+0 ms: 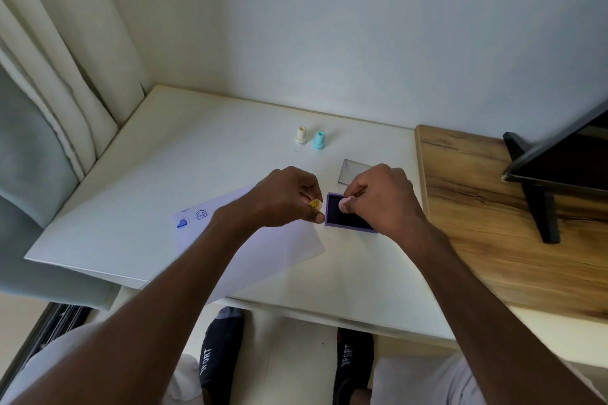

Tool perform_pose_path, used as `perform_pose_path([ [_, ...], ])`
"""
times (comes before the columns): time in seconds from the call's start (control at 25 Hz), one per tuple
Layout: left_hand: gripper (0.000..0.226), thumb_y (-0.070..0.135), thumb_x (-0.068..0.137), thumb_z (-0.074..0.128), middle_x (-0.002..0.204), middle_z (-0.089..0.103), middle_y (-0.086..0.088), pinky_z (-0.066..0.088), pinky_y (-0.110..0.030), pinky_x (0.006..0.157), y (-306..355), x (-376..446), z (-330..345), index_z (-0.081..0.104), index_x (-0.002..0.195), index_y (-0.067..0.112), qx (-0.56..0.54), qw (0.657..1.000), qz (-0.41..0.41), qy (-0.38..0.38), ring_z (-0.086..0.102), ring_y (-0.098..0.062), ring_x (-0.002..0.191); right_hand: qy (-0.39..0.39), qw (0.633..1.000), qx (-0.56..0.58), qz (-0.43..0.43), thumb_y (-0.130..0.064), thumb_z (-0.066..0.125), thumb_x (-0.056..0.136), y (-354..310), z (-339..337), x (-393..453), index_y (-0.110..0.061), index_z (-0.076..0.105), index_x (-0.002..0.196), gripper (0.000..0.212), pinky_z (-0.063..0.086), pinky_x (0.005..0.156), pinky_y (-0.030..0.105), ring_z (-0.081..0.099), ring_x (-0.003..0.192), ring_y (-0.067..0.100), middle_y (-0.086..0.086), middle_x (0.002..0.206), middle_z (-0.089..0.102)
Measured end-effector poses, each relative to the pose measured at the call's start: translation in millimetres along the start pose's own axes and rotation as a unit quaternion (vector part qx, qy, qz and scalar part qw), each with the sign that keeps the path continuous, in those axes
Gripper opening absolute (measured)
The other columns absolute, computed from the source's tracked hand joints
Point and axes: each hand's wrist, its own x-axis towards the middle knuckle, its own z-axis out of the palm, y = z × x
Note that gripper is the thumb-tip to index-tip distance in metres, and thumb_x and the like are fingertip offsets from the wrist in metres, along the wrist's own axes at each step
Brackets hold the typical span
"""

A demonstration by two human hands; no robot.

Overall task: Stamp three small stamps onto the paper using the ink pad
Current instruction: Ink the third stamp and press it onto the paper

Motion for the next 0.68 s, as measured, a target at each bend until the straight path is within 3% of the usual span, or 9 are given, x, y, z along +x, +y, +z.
perform_pose_path([
  [0.16, 0.038, 0.031, 0.075, 0.088, 0.112, 0.075, 0.000, 0.054, -0.041, 0.098, -3, 0, -1, 0.075, 0.106, 0.013, 0.008, 1.000, 0.007, -0.003, 0.067, -0.017, 0.105, 0.004, 0.998, -0.058, -0.024, -0.031, 0.087, 0.079, -13, 11, 1, -0.015, 0.081, 0.111, 0.036, 0.057, 0.079, 0.030, 0.073, 0.094, 0.022, 0.006, 0.110, 0.078],
  [0.32, 0.039, 0.031, 0.075, 0.088, 0.113, 0.074, -0.001, 0.053, -0.042, 0.098, -4, -2, 0, 0.075, 0.108, 0.013, 0.010, 1.000, 0.011, 0.000, 0.066, -0.019, 0.107, 0.009, 0.999, -0.042, 0.007, -0.030, 0.089, 0.075, -17, 10, 6, -0.015, 0.082, 0.107, 0.036, 0.049, 0.069, 0.026, 0.071, 0.095, 0.022, 0.006, 0.107, 0.078],
  [0.44, 0.041, 0.031, 0.076, 0.087, 0.117, 0.073, -0.002, 0.053, -0.041, 0.098, -3, -3, 1, 0.074, 0.111, 0.013, 0.017, 1.000, 0.011, -0.005, 0.065, -0.021, 0.109, 0.030, 0.996, -0.085, -0.011, -0.028, 0.085, 0.080, -22, 19, -1, -0.011, 0.079, 0.111, 0.036, 0.054, 0.076, 0.028, 0.073, 0.097, 0.025, 0.009, 0.109, 0.077],
  [0.68, 0.045, 0.031, 0.077, 0.086, 0.125, 0.069, -0.004, 0.051, -0.045, 0.102, -4, -6, 3, 0.072, 0.116, 0.012, 0.020, 1.000, 0.003, -0.018, 0.063, -0.024, 0.116, 0.026, 0.999, -0.025, 0.021, -0.028, 0.087, 0.078, -15, 13, 0, -0.013, 0.082, 0.108, 0.034, 0.057, 0.083, 0.030, 0.071, 0.101, 0.024, 0.007, 0.109, 0.078],
])
